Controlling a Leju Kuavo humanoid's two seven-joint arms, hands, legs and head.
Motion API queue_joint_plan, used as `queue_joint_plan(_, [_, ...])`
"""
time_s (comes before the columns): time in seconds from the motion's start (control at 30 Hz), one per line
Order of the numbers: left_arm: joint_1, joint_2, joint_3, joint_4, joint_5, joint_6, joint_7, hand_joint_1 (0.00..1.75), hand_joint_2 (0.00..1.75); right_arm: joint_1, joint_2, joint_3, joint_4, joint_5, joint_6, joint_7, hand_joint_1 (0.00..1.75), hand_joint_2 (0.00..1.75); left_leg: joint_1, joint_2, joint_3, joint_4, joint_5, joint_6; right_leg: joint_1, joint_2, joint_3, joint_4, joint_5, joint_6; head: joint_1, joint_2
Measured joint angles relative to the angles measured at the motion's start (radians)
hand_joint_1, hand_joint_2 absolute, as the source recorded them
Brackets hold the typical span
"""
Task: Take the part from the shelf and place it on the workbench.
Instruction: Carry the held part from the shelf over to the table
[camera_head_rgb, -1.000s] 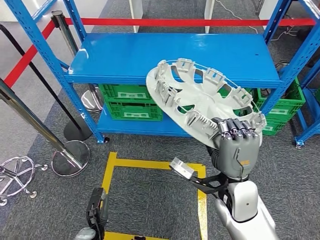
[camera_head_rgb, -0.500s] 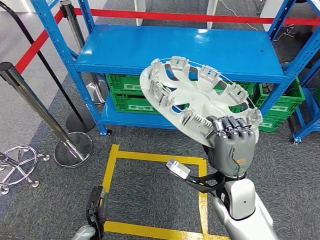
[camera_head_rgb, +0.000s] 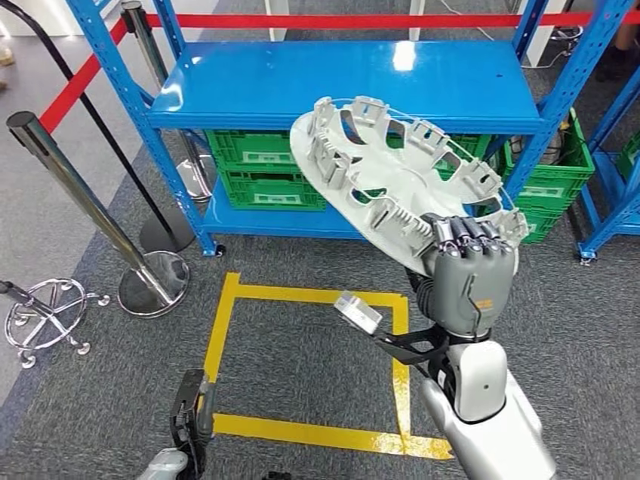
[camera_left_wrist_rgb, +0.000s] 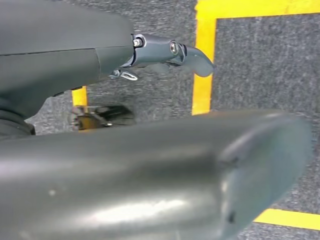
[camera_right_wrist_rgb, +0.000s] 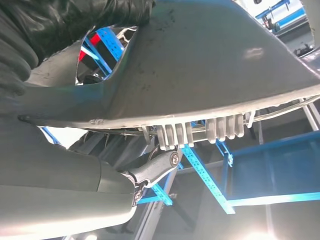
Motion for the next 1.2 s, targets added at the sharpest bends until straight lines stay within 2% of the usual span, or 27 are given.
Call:
queue_joint_plan(0.03, [-0.004, 0.001, 0.000, 0.000, -0.001, -0.001, 0.001, 0.00, 0.00, -0.003, 0.000, 0.001, 0.001, 0.000, 0.000, 0.002, 1.75, 1.75, -0.003, 0.000, 0.046, -0.044, 0.024, 0.010, 0.003, 0.000, -0.014, 0.000, 0.014, -0.001, 0.000, 0.000])
queue_joint_plan(0.07, [-0.008, 0.003, 0.000, 0.000, -0.002, -0.002, 0.001, 0.00, 0.00, -0.007, 0.000, 0.001, 0.002, 0.000, 0.000, 0.004, 1.75, 1.75, -0.009, 0.000, 0.110, -0.117, 0.025, 0.023, 0.006, 0.000, -0.026, 0.000, 0.026, 0.000, 0.001, 0.000])
queue_joint_plan(0.13, [-0.019, 0.007, 0.000, -0.001, -0.004, -0.005, 0.001, 0.00, 0.00, -0.016, 0.001, 0.001, 0.002, 0.000, 0.000, 0.008, 1.75, 1.75, -0.023, 0.000, 0.225, -0.279, -0.008, 0.042, 0.005, -0.002, -0.038, -0.004, 0.052, 0.005, 0.001, 0.000])
queue_joint_plan(0.17, [-0.022, 0.009, 0.000, -0.001, -0.005, -0.006, 0.002, 0.00, 0.00, -0.020, 0.002, 0.001, 0.002, 0.000, 0.000, 0.009, 1.75, 1.75, -0.030, 0.000, 0.253, -0.329, -0.019, 0.046, 0.003, -0.003, -0.041, -0.011, 0.067, 0.010, 0.001, 0.000])
queue_joint_plan(0.23, [-0.022, 0.008, 0.000, -0.001, -0.008, -0.008, 0.003, 0.00, 0.00, -0.027, 0.002, 0.002, 0.004, 0.000, 0.000, 0.010, 1.75, 1.75, -0.034, 0.001, 0.246, -0.361, 0.005, 0.050, -0.002, -0.002, -0.048, -0.031, 0.092, 0.021, -0.001, 0.000])
queue_joint_plan(0.27, [-0.020, 0.007, 0.000, -0.001, -0.008, -0.009, 0.005, 0.00, 0.00, -0.028, 0.002, 0.003, 0.006, 0.000, 0.000, 0.011, 1.75, 1.75, -0.032, 0.004, 0.235, -0.368, 0.023, 0.056, -0.003, 0.000, -0.055, -0.029, 0.077, 0.027, -0.001, 0.000])
queue_joint_plan(0.3, [-0.018, 0.007, 0.000, 0.000, -0.008, -0.010, 0.006, 0.00, 0.00, -0.028, 0.002, 0.004, 0.007, 0.000, 0.000, 0.011, 1.75, 1.75, -0.029, 0.006, 0.221, -0.374, 0.041, 0.061, -0.003, 0.002, -0.067, -0.009, 0.039, 0.032, 0.000, 0.000])
queue_joint_plan(0.33, [-0.018, 0.006, 0.000, 0.000, -0.008, -0.011, 0.007, 0.00, 0.00, -0.028, 0.002, 0.005, 0.008, 0.000, 0.000, 0.011, 1.75, 1.75, -0.026, 0.008, 0.205, -0.374, 0.057, 0.065, -0.004, 0.004, -0.079, 0.033, -0.020, 0.036, 0.001, 0.000])
queue_joint_plan(0.37, [-0.017, 0.005, 0.000, 0.000, -0.008, -0.011, 0.007, 0.00, 0.00, -0.029, 0.002, 0.005, 0.010, 0.000, 0.000, 0.011, 1.75, 1.75, -0.025, 0.008, 0.185, -0.372, 0.071, 0.068, -0.006, 0.004, -0.091, 0.093, -0.079, 0.040, 0.003, 0.000])
queue_joint_plan(0.4, [-0.017, 0.004, 0.000, 0.000, -0.008, -0.012, 0.007, 0.00, 0.00, -0.029, 0.002, 0.006, 0.011, 0.000, 0.000, 0.011, 1.75, 1.75, -0.025, 0.008, 0.167, -0.369, 0.085, 0.068, -0.007, 0.004, -0.100, 0.161, -0.119, 0.043, 0.003, 0.000])
queue_joint_plan(0.43, [-0.017, 0.003, 0.000, 0.000, -0.008, -0.012, 0.007, 0.00, 0.00, -0.029, 0.002, 0.007, 0.012, 0.000, 0.000, 0.011, 1.75, 1.75, -0.024, 0.008, 0.147, -0.365, 0.098, 0.067, -0.009, 0.004, -0.100, 0.221, -0.129, 0.047, 0.003, 0.000])
queue_joint_plan(0.5, [-0.015, 0.003, 0.000, 0.000, -0.008, -0.014, 0.007, 0.00, 0.00, -0.030, 0.002, 0.010, 0.014, 0.000, 0.000, 0.011, 1.75, 1.75, -0.021, 0.009, 0.104, -0.352, 0.123, 0.060, -0.011, 0.004, -0.070, 0.271, -0.078, 0.053, 0.003, 0.000])
queue_joint_plan(0.53, [-0.015, 0.003, 0.000, 0.000, -0.008, -0.015, 0.007, 0.00, 0.00, -0.030, 0.002, 0.011, 0.016, 0.000, 0.000, 0.011, 1.75, 1.75, -0.018, 0.010, 0.081, -0.343, 0.133, 0.055, -0.013, 0.004, -0.031, 0.247, -0.048, 0.056, 0.004, 0.000])
queue_joint_plan(0.57, [-0.015, 0.003, 0.000, 0.000, -0.008, -0.015, 0.007, 0.00, 0.00, -0.031, 0.002, 0.012, 0.016, 0.000, 0.000, 0.012, 1.75, 1.75, -0.017, 0.010, 0.061, -0.332, 0.142, 0.050, -0.015, 0.004, 0.025, 0.190, -0.043, 0.059, 0.004, 0.000])
queue_joint_plan(0.63, [-0.014, 0.003, 0.000, 0.000, -0.008, -0.017, 0.006, 0.00, 0.00, -0.033, 0.002, 0.012, 0.018, 0.000, 0.000, 0.012, 1.75, 1.75, -0.016, 0.009, 0.030, -0.311, 0.159, 0.039, -0.014, 0.006, 0.140, 0.042, -0.091, 0.058, 0.004, 0.000])
queue_joint_plan(0.67, [-0.014, 0.004, 0.000, 0.000, -0.008, -0.017, 0.005, 0.00, 0.00, -0.035, 0.002, 0.012, 0.019, 0.000, 0.000, 0.012, 1.75, 1.75, -0.017, 0.009, 0.022, -0.305, 0.169, 0.034, -0.013, 0.008, 0.172, -0.006, -0.115, 0.055, 0.005, 0.000])
queue_joint_plan(0.73, [-0.011, 0.005, 0.000, 0.000, -0.008, -0.019, 0.004, 0.00, 0.00, -0.037, 0.003, 0.014, 0.020, 0.000, 0.000, 0.012, 1.75, 1.75, -0.015, 0.007, 0.009, -0.303, 0.188, 0.025, -0.012, 0.009, 0.166, -0.023, -0.116, 0.042, 0.005, 0.000])
queue_joint_plan(0.77, [-0.010, 0.006, 0.000, 0.000, -0.008, -0.020, 0.004, 0.00, 0.00, -0.038, 0.003, 0.014, 0.021, 0.000, 0.000, 0.012, 1.75, 1.75, -0.015, 0.007, 0.001, -0.296, 0.178, 0.020, -0.013, 0.008, 0.156, -0.022, -0.107, 0.035, 0.006, 0.000])
queue_joint_plan(0.83, [-0.008, 0.007, 0.000, 0.000, -0.008, -0.021, 0.004, 0.00, 0.00, -0.039, 0.003, 0.015, 0.023, 0.000, 0.000, 0.012, 1.75, 1.75, -0.011, 0.005, -0.020, -0.235, 0.097, 0.008, -0.016, 0.004, 0.128, -0.020, -0.082, 0.017, 0.004, 0.000])
queue_joint_plan(0.9, [-0.008, 0.006, 0.000, 0.000, -0.008, -0.021, 0.004, 0.00, 0.00, -0.040, 0.003, 0.015, 0.024, 0.000, 0.000, 0.012, 1.75, 1.75, -0.007, 0.005, -0.039, -0.106, -0.006, -0.002, -0.012, 0.003, 0.097, -0.017, -0.055, 0.006, 0.000, 0.000])
queue_joint_plan(0.93, [-0.008, 0.006, 0.000, 0.000, -0.008, -0.021, 0.004, 0.00, 0.00, -0.040, 0.003, 0.015, 0.024, 0.000, 0.000, 0.012, 1.75, 1.75, -0.005, 0.005, -0.043, -0.047, -0.028, -0.003, -0.010, 0.002, 0.080, -0.015, -0.042, 0.005, 0.000, 0.000])
queue_joint_plan(0.97, [-0.008, 0.006, 0.000, 0.000, -0.008, -0.021, 0.004, 0.00, 0.00, -0.040, 0.003, 0.015, 0.024, 0.000, 0.000, 0.011, 1.75, 1.75, -0.005, 0.005, -0.036, -0.011, -0.025, -0.003, -0.008, 0.002, 0.062, -0.012, -0.030, 0.004, -0.001, 0.000])
queue_joint_plan(1.0, [-0.009, 0.006, 0.000, 0.000, -0.008, -0.021, 0.004, 0.00, 0.00, -0.040, 0.003, 0.015, 0.024, 0.000, 0.000, 0.010, 1.75, 1.75, -0.005, 0.005, -0.017, -0.007, -0.003, 0.001, -0.005, 0.002, 0.044, -0.009, -0.019, 0.004, -0.001, 0.000])
queue_joint_plan(1.03, [-0.009, 0.005, 0.000, 0.000, -0.008, -0.021, 0.004, 0.00, 0.00, -0.040, 0.003, 0.016, 0.024, 0.000, 0.000, 0.010, 1.75, 1.75, -0.006, 0.005, 0.019, -0.038, 0.024, 0.008, -0.002, 0.002, 0.028, -0.007, -0.008, 0.004, -0.001, 0.000])
queue_joint_plan(1.07, [-0.011, 0.006, 0.000, 0.000, -0.008, -0.021, 0.004, 0.00, 0.00, -0.041, 0.003, 0.016, 0.024, 0.000, 0.000, 0.010, 1.75, 1.75, -0.009, 0.004, 0.069, -0.096, 0.040, 0.018, 0.000, 0.003, 0.014, -0.005, 0.003, 0.005, 0.000, 0.000])
queue_joint_plan(1.13, [-0.015, 0.007, 0.000, 0.000, -0.008, -0.022, 0.003, 0.00, 0.00, -0.043, 0.004, 0.016, 0.024, 0.000, 0.000, 0.010, 1.75, 1.75, -0.018, 0.003, 0.175, -0.247, 0.025, 0.036, 0.003, 0.003, -0.003, -0.005, 0.025, 0.010, 0.000, 0.000])
queue_joint_plan(1.2, [-0.018, 0.007, 0.000, 0.000, -0.008, -0.023, 0.001, 0.00, 0.00, -0.046, 0.004, 0.016, 0.024, 0.000, 0.000, 0.011, 1.75, 1.75, -0.027, 0.002, 0.217, -0.329, 0.010, 0.043, -0.002, 0.001, -0.011, -0.014, 0.051, 0.020, 0.000, 0.000])
